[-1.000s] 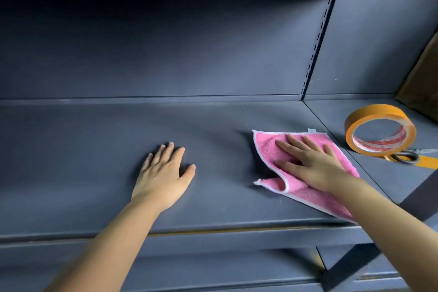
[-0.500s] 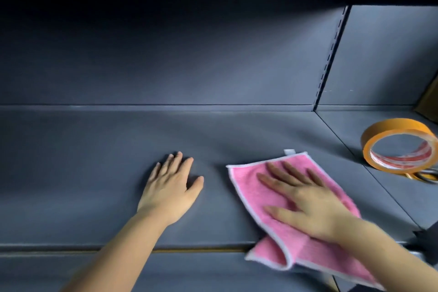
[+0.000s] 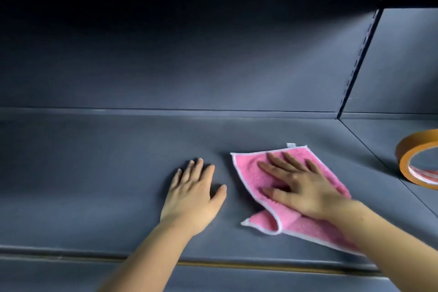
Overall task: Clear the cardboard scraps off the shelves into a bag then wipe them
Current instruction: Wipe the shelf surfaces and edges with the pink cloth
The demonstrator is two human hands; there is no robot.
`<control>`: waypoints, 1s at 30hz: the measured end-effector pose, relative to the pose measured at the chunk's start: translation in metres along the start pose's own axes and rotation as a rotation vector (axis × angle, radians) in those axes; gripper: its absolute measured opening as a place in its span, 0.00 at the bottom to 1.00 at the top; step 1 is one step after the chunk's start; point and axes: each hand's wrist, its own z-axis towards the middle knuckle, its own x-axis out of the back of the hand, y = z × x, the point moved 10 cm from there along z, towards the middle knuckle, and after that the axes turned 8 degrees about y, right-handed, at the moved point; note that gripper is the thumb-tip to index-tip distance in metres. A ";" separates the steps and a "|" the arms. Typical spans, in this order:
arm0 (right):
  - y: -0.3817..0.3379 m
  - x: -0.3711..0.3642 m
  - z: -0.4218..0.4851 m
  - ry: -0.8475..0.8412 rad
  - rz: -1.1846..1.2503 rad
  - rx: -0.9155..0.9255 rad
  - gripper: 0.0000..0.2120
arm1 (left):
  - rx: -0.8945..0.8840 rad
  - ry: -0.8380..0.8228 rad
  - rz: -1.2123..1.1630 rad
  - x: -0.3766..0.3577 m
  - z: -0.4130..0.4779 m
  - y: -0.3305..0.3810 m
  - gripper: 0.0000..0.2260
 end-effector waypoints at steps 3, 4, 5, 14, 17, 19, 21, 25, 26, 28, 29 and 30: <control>0.058 0.011 0.016 0.030 -0.021 -0.171 0.32 | -0.003 -0.002 -0.005 -0.003 0.002 -0.001 0.26; 0.075 0.012 0.023 0.032 -0.050 -0.228 0.29 | -0.005 0.000 0.000 -0.003 0.002 -0.002 0.26; 0.088 0.014 0.031 0.026 -0.083 -0.275 0.28 | -0.008 -0.002 0.008 -0.004 0.002 -0.002 0.27; 0.026 0.014 0.099 0.060 -0.057 -0.252 0.29 | -0.017 -0.010 0.019 -0.003 0.005 -0.004 0.28; 0.016 0.027 0.077 0.182 -0.076 -0.194 0.29 | -0.019 -0.035 0.023 -0.007 0.002 -0.003 0.33; 0.007 0.035 0.046 0.291 -0.058 -0.113 0.38 | -0.017 -0.036 0.030 -0.007 0.003 -0.004 0.31; 0.009 0.024 0.031 0.246 0.011 -0.103 0.42 | -0.017 -0.028 0.026 -0.006 0.004 -0.004 0.27; 0.074 0.020 0.046 0.191 -0.046 -0.387 0.28 | -0.031 -0.008 0.009 -0.006 0.002 0.001 0.28; 0.088 0.023 0.050 0.188 -0.061 -0.462 0.26 | -0.033 -0.004 0.001 -0.005 0.000 0.001 0.32; 0.105 0.023 0.058 0.141 -0.073 -0.555 0.26 | -0.053 0.015 -0.007 -0.004 0.001 0.002 0.45; 0.105 0.021 0.065 0.119 -0.072 -0.574 0.25 | -0.052 0.020 -0.007 -0.005 0.002 0.001 0.47; 0.099 0.020 0.072 0.104 -0.073 -0.570 0.25 | -0.052 0.030 -0.009 -0.006 0.003 0.001 0.48</control>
